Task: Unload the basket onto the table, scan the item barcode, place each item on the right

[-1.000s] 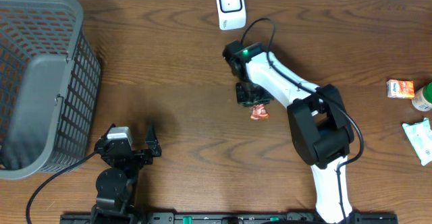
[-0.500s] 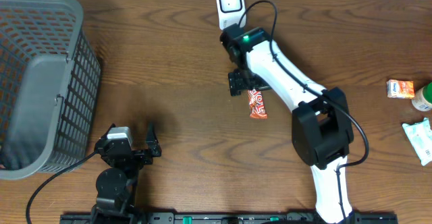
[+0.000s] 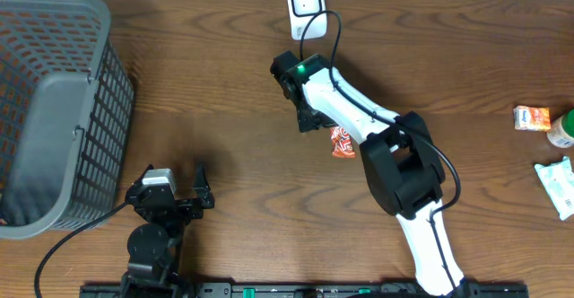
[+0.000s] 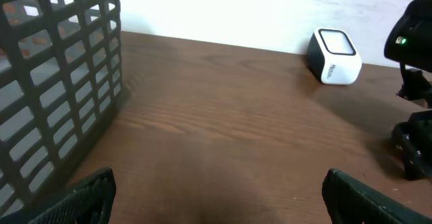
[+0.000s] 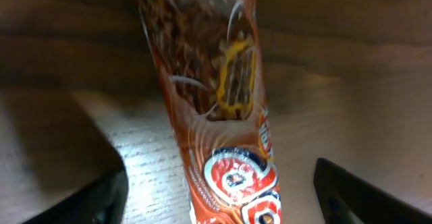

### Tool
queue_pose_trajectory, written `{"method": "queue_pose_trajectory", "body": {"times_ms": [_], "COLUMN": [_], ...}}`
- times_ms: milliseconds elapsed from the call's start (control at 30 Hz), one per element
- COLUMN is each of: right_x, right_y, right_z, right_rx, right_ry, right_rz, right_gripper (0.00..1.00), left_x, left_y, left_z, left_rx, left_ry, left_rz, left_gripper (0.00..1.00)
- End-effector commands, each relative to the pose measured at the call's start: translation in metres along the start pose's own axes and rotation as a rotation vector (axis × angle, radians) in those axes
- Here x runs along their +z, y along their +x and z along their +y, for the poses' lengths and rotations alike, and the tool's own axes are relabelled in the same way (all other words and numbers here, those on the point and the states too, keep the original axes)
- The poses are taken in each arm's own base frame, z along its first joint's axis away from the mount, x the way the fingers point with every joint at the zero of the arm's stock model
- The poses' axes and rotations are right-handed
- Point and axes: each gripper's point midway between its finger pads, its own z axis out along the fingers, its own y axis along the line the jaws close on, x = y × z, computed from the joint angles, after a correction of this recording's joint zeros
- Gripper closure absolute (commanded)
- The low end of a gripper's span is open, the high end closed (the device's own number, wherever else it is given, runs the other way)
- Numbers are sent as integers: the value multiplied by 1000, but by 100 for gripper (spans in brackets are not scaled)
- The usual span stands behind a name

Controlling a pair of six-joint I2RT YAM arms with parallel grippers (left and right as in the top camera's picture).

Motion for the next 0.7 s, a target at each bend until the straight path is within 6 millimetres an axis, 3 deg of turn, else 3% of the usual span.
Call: {"method": "queue_pose_trajectory", "body": {"times_ms": [0,133,267,400,533,667], "right_x": [41,68,88,105,116,116], "right_y": [16,42,75,93,107,112], "right_z": [1,-3,-12,-8,0,12], "right_rx": [-19,-44,-92,-154,-154,-142], "right_ry": [89,165,262,290,266,193], "right_rz": [66,167,296,359,413,446], "right_gripper": [25,40,41,45,75,88], "left_x": [2,2,2,2,2,2], "left_y": [12,12,12,12,13,13], "left_z": [3,3,3,3,3,3], "left_rx": [21,21,21,21,22,21], "left_ry": [-11,-11,-11,-11,-11,-11], "left_rz": [34,34,34,34,34,34], "left_gripper": [2,2,2,2,2,2]}}
